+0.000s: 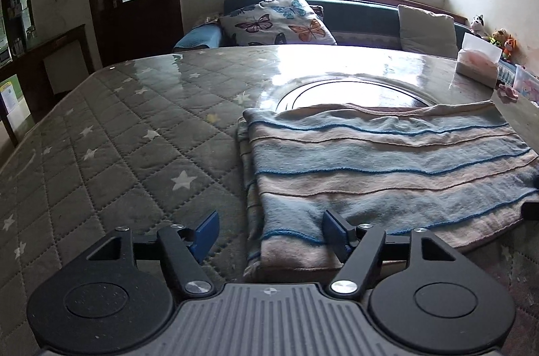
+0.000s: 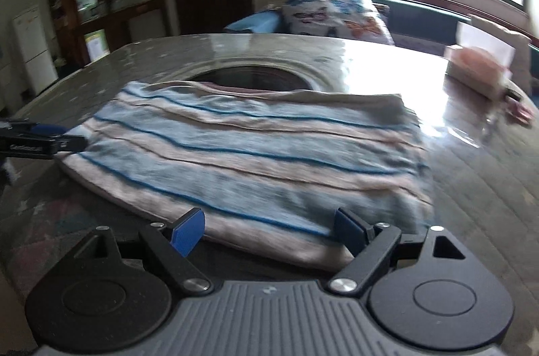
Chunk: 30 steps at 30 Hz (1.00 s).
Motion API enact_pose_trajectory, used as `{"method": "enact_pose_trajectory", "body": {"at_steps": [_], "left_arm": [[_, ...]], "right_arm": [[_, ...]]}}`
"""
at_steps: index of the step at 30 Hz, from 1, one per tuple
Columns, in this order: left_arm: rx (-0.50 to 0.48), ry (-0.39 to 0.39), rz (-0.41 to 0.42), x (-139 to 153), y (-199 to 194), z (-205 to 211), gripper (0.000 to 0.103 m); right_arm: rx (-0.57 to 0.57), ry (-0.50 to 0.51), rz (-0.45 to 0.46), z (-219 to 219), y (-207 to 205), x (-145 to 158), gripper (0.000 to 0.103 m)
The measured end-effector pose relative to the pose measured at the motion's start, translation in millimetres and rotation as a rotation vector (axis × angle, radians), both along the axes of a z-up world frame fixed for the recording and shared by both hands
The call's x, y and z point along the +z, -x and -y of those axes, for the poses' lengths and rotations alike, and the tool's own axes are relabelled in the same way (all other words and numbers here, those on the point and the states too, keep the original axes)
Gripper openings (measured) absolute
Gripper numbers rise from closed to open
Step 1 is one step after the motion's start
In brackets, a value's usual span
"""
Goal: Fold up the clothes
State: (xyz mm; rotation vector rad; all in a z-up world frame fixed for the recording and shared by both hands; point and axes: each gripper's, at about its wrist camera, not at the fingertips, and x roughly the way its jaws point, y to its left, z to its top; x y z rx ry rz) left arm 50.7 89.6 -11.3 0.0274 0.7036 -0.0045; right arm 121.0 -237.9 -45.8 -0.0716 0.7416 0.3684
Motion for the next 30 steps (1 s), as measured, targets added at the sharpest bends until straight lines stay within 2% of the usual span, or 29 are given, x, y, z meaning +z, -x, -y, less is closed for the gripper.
{"method": "enact_pose_trajectory", "body": {"at_steps": [5, 12, 19, 24, 30], "left_arm": [[0.004, -0.001, -0.001, 2.1, 0.5, -3.0, 0.075], [0.016, -0.001, 0.008, 8.7, -6.0, -3.4, 0.075], [0.025, -0.024, 0.005, 9.5, -11.8, -10.5, 0.076], [0.025, -0.039, 0.006, 10.3, -22.3, -12.2, 0.078], [0.022, -0.060, -0.005, 9.1, -43.3, -9.2, 0.078]], "right_arm": [[-0.094, -0.015, -0.012, 30.6, 1.2, 0.9, 0.086], [-0.069, -0.035, 0.040, 24.3, -14.6, 13.3, 0.090], [-0.093, -0.075, -0.019, 27.3, -34.2, 0.5, 0.090], [-0.131, -0.086, -0.013, 41.7, -35.0, 6.4, 0.090], [-0.095, -0.113, -0.013, 34.4, -58.5, 9.9, 0.090]]}}
